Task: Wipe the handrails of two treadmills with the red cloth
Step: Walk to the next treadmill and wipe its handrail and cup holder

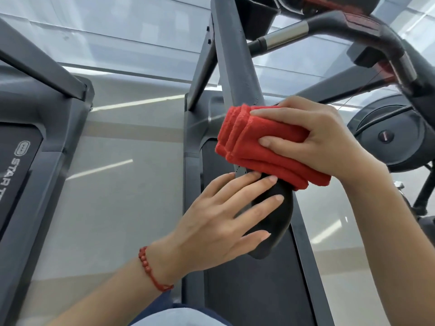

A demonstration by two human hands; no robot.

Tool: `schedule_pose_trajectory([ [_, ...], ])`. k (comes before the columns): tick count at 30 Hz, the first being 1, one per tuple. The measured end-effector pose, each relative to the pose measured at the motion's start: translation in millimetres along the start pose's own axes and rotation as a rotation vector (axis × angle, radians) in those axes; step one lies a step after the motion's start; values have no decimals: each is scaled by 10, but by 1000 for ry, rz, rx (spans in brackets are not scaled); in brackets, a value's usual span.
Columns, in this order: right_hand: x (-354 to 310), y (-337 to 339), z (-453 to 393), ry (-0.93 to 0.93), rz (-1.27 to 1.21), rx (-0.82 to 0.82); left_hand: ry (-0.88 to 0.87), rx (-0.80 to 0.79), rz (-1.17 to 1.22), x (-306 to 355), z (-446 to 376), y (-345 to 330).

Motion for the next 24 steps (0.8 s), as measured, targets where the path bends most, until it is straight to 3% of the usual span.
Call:
schedule_pose_trajectory([
  [8, 178, 20, -326, -104, -6, 65, -2, -16, 32, -106, -76, -11],
  [16, 174, 25, -346, -98, -76, 3, -20, -34, 62, -232, -156, -15],
  [24, 337, 23, -652, -179, -42, 42, -52, -42, 115, -426, -263, 12],
])
Point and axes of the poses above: each hand's wrist, its own z-axis away from the middle knuckle, its own y-axis out of the back of the hand, x = y × z, the point moved 5 cm from there along -z, towards the middle knuckle, and after that the axes turned 7 degrees about -x, right-handed, at the moved point
